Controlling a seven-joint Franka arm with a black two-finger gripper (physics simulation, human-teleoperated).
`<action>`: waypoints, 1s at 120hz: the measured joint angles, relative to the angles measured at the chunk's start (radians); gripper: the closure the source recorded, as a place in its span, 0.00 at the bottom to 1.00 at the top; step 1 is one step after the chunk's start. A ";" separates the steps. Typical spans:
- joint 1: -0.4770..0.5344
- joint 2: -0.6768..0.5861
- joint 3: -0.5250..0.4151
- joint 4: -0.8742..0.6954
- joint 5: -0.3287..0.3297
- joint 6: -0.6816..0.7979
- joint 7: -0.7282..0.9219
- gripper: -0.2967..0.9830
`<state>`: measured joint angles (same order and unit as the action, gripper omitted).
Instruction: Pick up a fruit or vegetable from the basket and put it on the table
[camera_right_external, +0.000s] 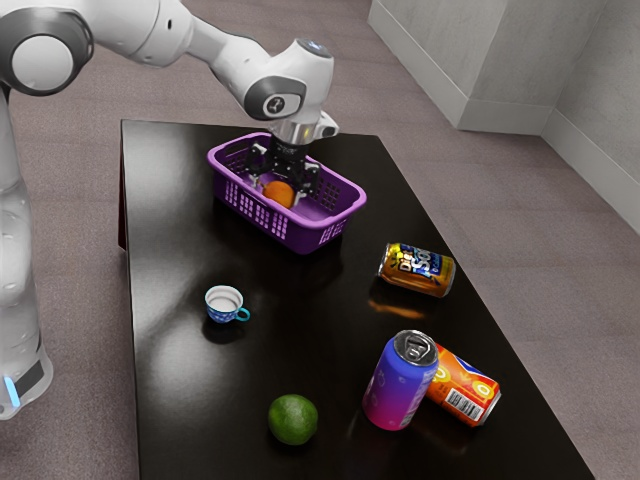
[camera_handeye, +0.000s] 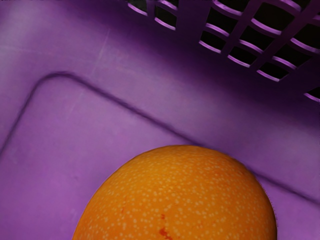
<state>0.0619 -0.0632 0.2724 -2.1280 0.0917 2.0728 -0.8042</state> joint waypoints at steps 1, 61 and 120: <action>0.000 0.001 0.000 0.000 0.000 0.000 0.000 0.31; 0.002 -0.020 -0.009 0.011 0.048 -0.010 -0.009 0.50; 0.003 -0.105 -0.095 0.144 0.026 -0.131 -0.013 0.49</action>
<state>0.0650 -0.1680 0.1776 -1.9841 0.1181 1.9416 -0.8169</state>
